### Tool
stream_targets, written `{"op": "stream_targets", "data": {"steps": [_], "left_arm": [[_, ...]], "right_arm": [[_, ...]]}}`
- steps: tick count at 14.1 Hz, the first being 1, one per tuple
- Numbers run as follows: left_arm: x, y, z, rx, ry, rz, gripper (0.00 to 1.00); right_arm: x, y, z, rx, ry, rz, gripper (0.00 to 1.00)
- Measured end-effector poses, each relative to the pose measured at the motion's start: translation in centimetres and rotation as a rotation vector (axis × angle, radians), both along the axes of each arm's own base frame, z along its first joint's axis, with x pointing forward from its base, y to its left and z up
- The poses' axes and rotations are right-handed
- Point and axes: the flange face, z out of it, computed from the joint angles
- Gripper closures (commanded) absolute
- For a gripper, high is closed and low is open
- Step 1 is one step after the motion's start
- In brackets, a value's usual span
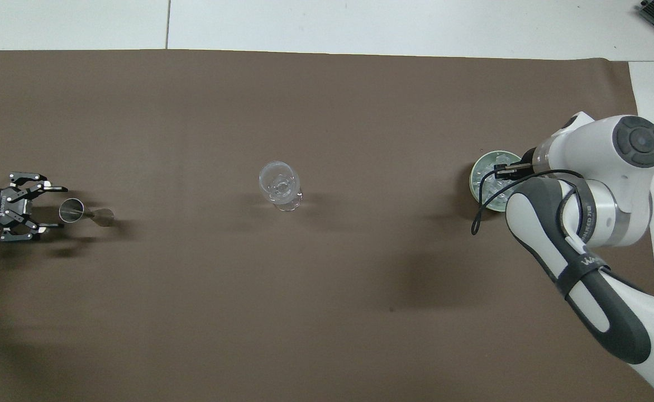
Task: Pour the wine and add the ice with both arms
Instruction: 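Set down the shot cup and open the left gripper, then lift the ice bowl and tip it over the clear glass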
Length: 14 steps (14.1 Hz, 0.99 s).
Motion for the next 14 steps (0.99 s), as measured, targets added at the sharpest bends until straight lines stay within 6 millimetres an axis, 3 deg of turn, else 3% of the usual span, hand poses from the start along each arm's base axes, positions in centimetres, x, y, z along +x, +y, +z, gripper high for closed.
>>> {"op": "stream_targets", "data": {"steps": [2,4,6,9,11,14], "left_arm": [[0.2,0.4,4.7,0.126,0.038,0.01,0.22],[0.9,-1.0,9.1,0.241,0.086,0.03,0.22],[2.5,-4.5,12.7,0.341,0.108,0.046,0.22],[4.3,-11.4,17.4,0.446,0.144,0.062,0.22],[4.2,-15.0,21.2,0.534,0.199,0.09,0.22],[2.4,-20.2,27.9,0.67,0.307,0.189,0.22]], "right_arm": [[0.4,0.0,0.9,0.0,-0.013,0.0,1.0],[0.6,0.0,3.0,0.002,-0.009,0.001,1.0],[0.4,0.2,6.3,0.005,-0.001,0.003,1.0],[-0.6,0.9,12.5,0.012,0.014,0.015,1.0],[-1.3,2.5,16.3,0.019,0.021,0.02,1.0],[-2.2,6.5,20.7,0.033,0.035,-0.013,1.0]]}}
